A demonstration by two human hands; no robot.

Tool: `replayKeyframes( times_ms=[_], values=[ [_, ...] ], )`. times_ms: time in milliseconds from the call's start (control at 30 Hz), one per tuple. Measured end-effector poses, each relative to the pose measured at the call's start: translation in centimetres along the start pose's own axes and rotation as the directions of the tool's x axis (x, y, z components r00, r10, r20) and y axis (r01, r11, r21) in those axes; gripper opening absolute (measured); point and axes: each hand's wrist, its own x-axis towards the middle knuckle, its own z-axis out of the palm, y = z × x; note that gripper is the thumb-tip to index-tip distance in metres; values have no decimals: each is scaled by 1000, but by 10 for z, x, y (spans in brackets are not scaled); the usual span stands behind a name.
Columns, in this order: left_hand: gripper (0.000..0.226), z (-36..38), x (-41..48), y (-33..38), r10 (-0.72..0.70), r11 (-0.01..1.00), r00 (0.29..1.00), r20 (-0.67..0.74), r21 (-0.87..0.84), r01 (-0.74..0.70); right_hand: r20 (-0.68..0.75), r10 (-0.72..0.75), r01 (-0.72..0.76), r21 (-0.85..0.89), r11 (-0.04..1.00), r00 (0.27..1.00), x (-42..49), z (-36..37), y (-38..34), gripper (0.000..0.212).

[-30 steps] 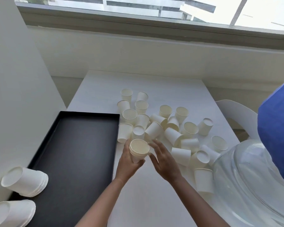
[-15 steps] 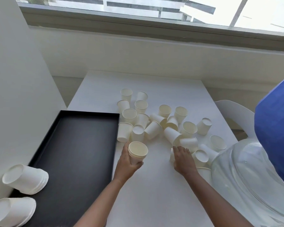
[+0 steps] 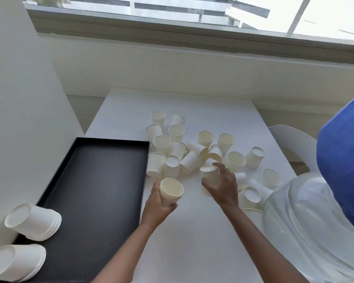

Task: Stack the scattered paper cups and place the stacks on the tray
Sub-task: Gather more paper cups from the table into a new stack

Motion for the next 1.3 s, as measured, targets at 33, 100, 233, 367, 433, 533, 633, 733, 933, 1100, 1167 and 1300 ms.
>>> replayKeyframes(
  times_ms=[33,100,233,367,433,533,633,733,933,1100,1167,1300],
  values=[
    [89,1,0,1,-1,1000,1000,6,15,1,-8,87,-83,215,973,996,1,0,-8,51],
    [89,2,-1,2,3,999,1000,16,43,-4,95,245,-253,585,770,965,3,-1,-24,47],
    [88,4,-2,6,48,997,998,36,62,-51,350,252,-426,813,396,902,-2,3,-42,67],
    [87,4,-2,9,71,995,997,24,61,-73,457,140,-478,825,303,878,-13,14,-43,57],
    [87,4,-2,10,72,996,997,7,56,-72,459,135,-477,818,321,878,-17,19,-41,48],
    [85,3,-2,11,79,996,997,-24,38,-78,415,145,-432,768,473,898,-21,25,-37,42],
    [81,-1,-2,9,78,996,996,-53,-26,-80,359,79,-312,657,686,930,-25,26,-34,36],
    [78,-5,-1,5,106,994,992,-71,7,-106,365,-39,-163,507,847,930,-25,21,-32,43],
    [74,-8,1,2,240,956,969,-56,189,-226,413,-325,269,189,944,851,-16,12,-35,91],
    [75,-5,3,4,277,937,961,-25,228,-264,353,-365,298,230,926,861,-17,14,-40,73],
    [76,-6,4,4,240,955,970,-45,189,-228,261,-310,220,323,920,914,-19,15,-42,67],
    [79,-6,2,2,185,977,981,-51,119,-178,106,-115,30,595,803,988,-26,15,-53,56]
  ],
)
